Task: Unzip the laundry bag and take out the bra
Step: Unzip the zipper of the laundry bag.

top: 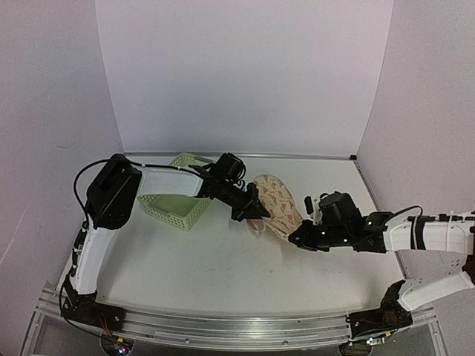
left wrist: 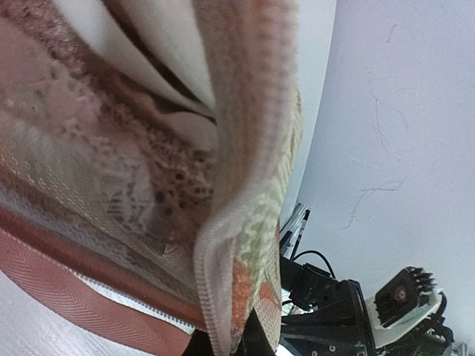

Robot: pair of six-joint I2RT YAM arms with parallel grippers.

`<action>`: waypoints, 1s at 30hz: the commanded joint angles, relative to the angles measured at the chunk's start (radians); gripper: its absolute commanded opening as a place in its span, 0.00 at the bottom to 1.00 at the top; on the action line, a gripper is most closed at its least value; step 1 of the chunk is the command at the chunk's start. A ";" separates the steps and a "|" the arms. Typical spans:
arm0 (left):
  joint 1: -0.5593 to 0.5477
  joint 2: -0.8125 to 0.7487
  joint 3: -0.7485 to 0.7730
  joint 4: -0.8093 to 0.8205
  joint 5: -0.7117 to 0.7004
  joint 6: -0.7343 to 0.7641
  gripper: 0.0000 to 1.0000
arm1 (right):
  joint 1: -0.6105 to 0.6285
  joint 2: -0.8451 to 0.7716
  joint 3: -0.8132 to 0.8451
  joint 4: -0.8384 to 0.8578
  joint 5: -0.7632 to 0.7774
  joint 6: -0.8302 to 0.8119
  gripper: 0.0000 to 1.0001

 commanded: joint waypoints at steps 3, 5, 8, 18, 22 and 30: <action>0.010 -0.074 0.065 0.044 0.063 0.092 0.00 | -0.023 -0.081 -0.055 -0.069 0.059 -0.009 0.00; 0.010 -0.091 0.051 0.041 0.079 0.111 0.00 | -0.053 -0.095 -0.065 -0.082 0.059 -0.023 0.00; 0.012 -0.112 0.027 0.037 0.101 0.145 0.00 | -0.116 -0.111 -0.077 -0.090 0.035 -0.053 0.00; 0.018 -0.131 0.026 0.030 0.148 0.191 0.00 | -0.224 -0.061 -0.086 -0.093 0.028 -0.121 0.00; 0.019 -0.116 0.063 0.028 0.166 0.201 0.00 | -0.224 -0.059 -0.090 -0.091 0.030 -0.118 0.00; 0.031 -0.024 0.170 0.015 0.193 0.197 0.00 | -0.218 -0.152 -0.141 -0.049 -0.065 -0.103 0.00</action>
